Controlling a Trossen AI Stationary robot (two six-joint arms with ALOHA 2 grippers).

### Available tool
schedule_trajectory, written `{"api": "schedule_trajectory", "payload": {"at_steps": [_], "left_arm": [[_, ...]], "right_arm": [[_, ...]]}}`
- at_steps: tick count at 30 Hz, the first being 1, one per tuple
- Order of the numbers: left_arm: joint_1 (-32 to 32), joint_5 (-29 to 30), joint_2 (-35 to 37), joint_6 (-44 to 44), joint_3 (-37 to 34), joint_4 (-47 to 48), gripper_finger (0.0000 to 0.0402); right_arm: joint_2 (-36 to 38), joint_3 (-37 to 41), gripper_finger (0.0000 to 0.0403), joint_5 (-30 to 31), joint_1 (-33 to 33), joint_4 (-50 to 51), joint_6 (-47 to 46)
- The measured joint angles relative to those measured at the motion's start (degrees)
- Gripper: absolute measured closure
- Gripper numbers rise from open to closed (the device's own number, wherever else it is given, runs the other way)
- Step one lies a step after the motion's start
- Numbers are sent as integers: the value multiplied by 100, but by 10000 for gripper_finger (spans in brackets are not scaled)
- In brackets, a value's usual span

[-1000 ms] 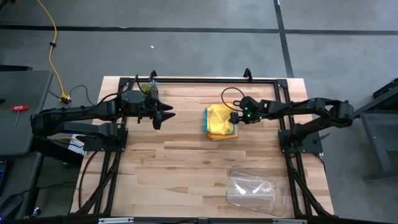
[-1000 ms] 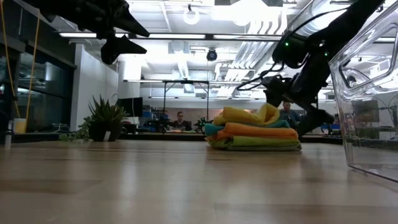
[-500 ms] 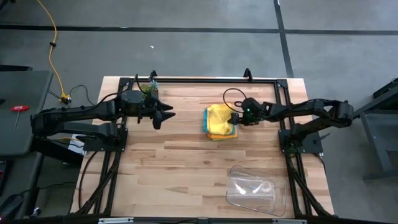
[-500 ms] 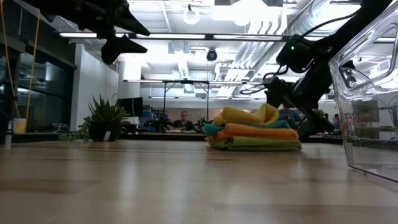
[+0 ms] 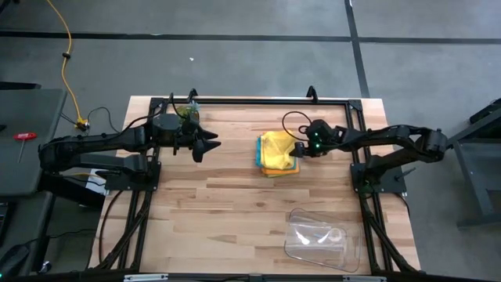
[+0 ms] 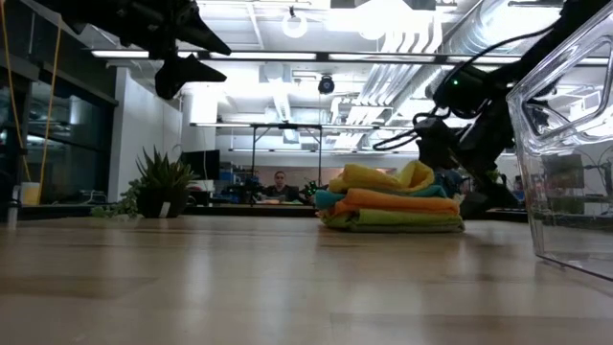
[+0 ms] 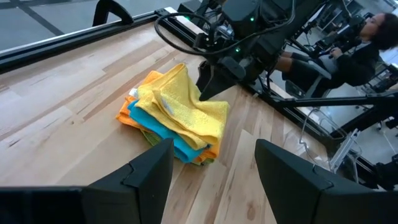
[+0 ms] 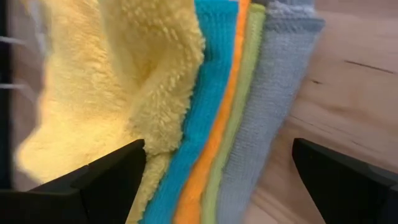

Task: Fold microfiber towels
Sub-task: Put the stacked folded cloths into the bin

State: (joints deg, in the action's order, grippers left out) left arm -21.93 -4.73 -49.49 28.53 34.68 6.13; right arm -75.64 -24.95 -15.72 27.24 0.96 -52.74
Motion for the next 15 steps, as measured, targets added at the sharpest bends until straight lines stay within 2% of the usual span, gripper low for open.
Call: {"api": "schedule_trajectory", "payload": {"at_steps": [3,15], "left_arm": [[0,0,-1,-3,0,2,186],[0,9,1,28,0,4,186]], "right_arm": [[0,258,9,-189,85,-653,-145],[-4,1236,9,-142,-5,-2818,-1382]]}}
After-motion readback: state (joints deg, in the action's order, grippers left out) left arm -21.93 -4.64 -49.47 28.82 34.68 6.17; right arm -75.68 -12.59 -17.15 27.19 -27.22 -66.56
